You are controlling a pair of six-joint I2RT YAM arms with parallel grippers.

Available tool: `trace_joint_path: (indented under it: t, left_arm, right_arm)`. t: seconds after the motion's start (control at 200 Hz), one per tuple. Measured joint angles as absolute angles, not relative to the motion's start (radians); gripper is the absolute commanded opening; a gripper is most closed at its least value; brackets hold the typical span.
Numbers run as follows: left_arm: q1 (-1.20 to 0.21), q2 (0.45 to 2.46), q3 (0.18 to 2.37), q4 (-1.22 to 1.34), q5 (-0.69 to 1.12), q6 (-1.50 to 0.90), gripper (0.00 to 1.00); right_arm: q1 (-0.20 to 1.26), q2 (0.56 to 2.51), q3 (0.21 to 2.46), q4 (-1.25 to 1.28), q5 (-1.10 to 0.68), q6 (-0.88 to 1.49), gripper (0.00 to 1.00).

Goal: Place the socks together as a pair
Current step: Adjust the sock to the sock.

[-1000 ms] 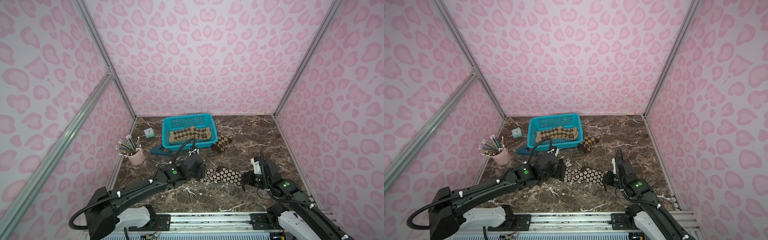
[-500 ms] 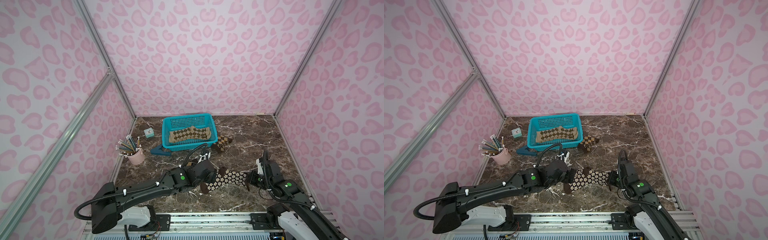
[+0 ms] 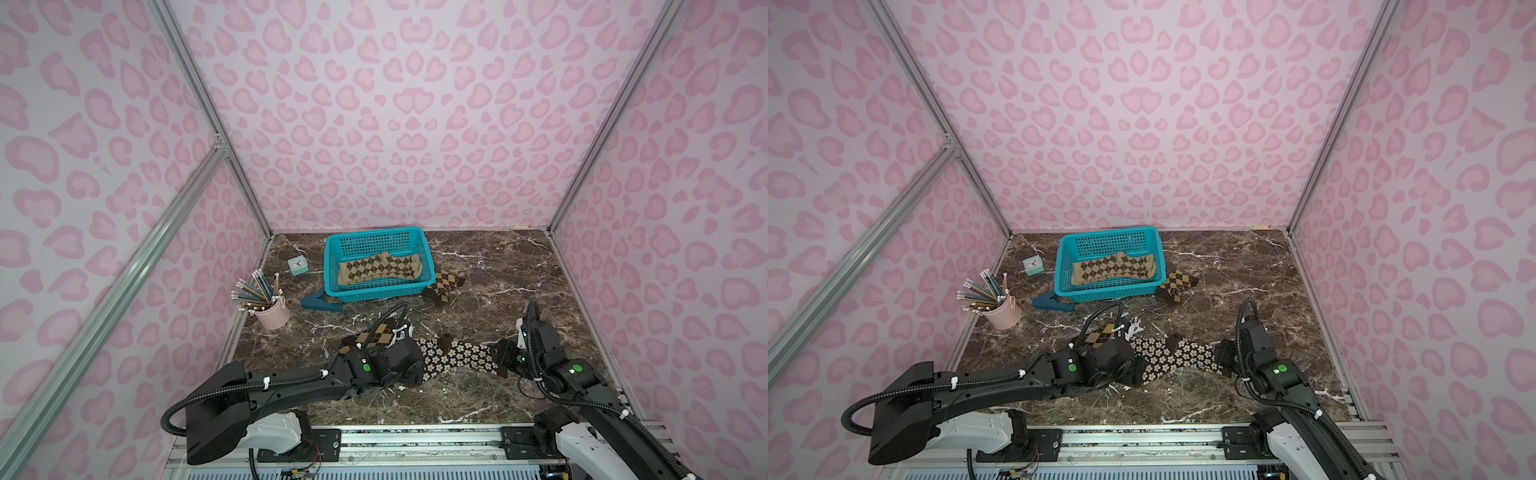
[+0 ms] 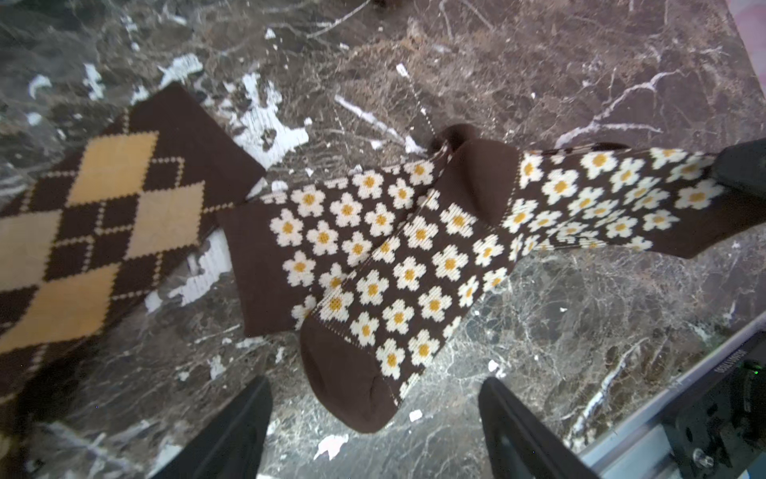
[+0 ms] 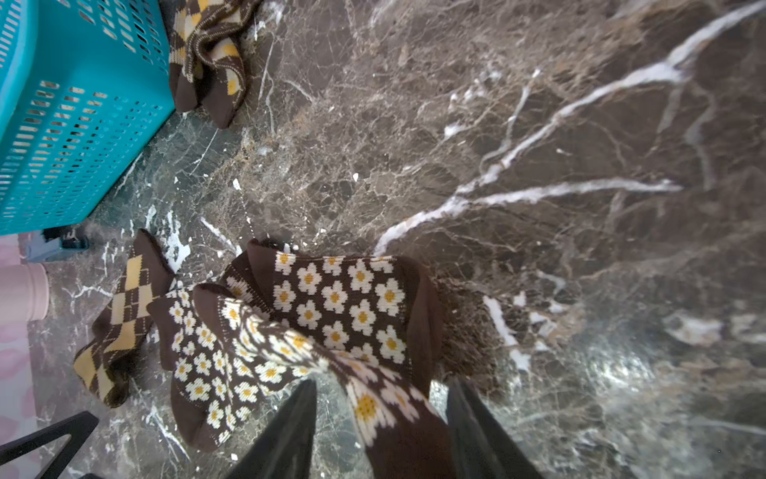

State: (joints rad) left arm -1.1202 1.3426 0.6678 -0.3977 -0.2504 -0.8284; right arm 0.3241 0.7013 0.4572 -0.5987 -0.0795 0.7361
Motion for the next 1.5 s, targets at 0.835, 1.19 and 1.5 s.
trace_joint_path:
  t: [0.835,1.19,1.5]
  left_arm:
    - [-1.120,1.406,0.643,-0.304,-0.215,-0.897,0.75]
    - [-1.116,1.183,0.697,-0.427,-0.306,-0.915,0.75]
    - [-1.116,1.079,0.736,-0.533,-0.352,-0.897,0.75]
  right_arm:
    - [0.399,0.693,0.455,-0.614,0.029,0.796,0.05]
    - [0.403,0.599,0.644,-0.679,0.038,0.765,0.00]
    - [0.403,0.753,1.116,-0.809,0.118,0.626,0.00]
